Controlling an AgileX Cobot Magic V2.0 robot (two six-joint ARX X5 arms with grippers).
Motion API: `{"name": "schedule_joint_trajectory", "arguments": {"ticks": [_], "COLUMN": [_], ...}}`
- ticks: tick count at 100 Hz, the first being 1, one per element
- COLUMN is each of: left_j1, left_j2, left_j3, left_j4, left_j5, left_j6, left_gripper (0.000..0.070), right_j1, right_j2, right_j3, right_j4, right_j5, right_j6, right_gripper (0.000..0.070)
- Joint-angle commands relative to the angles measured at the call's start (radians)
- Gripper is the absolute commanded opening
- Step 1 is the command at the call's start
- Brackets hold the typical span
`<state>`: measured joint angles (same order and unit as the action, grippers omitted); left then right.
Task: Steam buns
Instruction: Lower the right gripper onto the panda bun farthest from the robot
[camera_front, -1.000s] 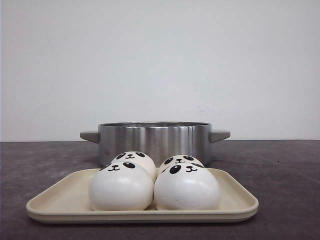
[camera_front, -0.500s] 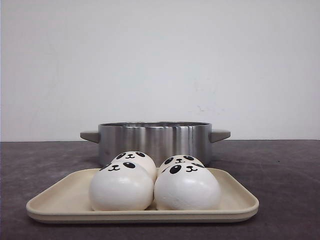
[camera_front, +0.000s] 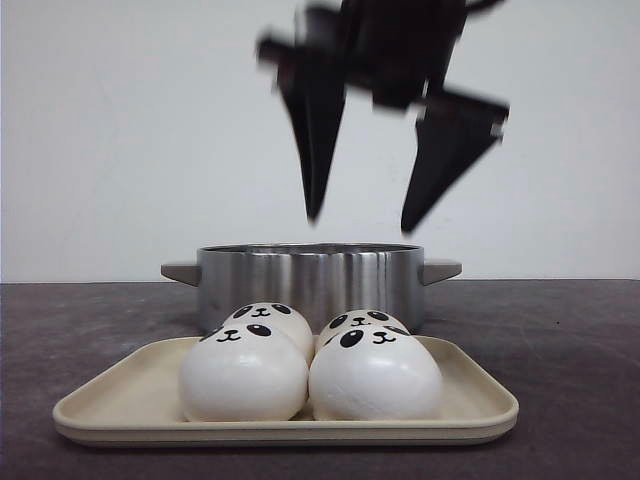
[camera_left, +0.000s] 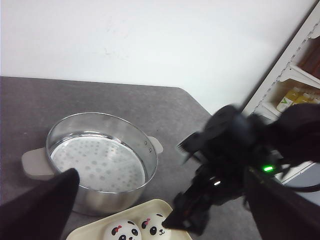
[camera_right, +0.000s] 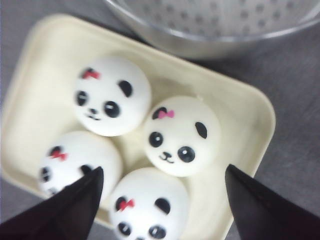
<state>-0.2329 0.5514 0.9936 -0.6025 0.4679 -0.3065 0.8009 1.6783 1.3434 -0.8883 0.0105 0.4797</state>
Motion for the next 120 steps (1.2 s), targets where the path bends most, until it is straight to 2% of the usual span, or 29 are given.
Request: {"name": "schedule_joint_trajectory", "arguments": {"ticks": [1, 44, 88, 112, 115, 120], "left_j1": [-0.01, -0.066, -0.084, -0.084, -0.084, -0.084], "left_j2": [0.005, 0.005, 0.005, 0.005, 0.005, 0.005], "left_j3": [0.011, 0.011, 0.011, 0.011, 0.011, 0.011], "left_j4": [0.011, 0.011, 0.01, -0.01, -0.011, -0.011], "left_j5": [-0.004, -0.024, -0.027, -0.027, -0.027, -0.026], "left_j6": [-0.001, 0.001, 0.004, 0.004, 0.004, 0.004], "left_gripper": [0.0627, 0.0627, 0.0627, 0.0627, 0.0627, 0.0627], "right_j1": [0.007, -0.025, -0.033, -0.031, -0.031, -0.031], "right_j2": [0.044, 0.166, 0.219, 0.245, 0.249, 0.256], "right_j3": [0.018, 0.018, 0.018, 0.018, 0.018, 0.018], "right_j4": [0.012, 0.076, 0.087, 0.063, 0.06, 0.06], "right_j5": [0.016, 0.016, -0.034, -0.062, -0.063, -0.064], "right_j6": [0.01, 0.023, 0.064, 0.066, 0.066, 0.063], "right_gripper": [0.0466, 0.0466, 0.045, 0.0227, 0.0163, 0.0]}}
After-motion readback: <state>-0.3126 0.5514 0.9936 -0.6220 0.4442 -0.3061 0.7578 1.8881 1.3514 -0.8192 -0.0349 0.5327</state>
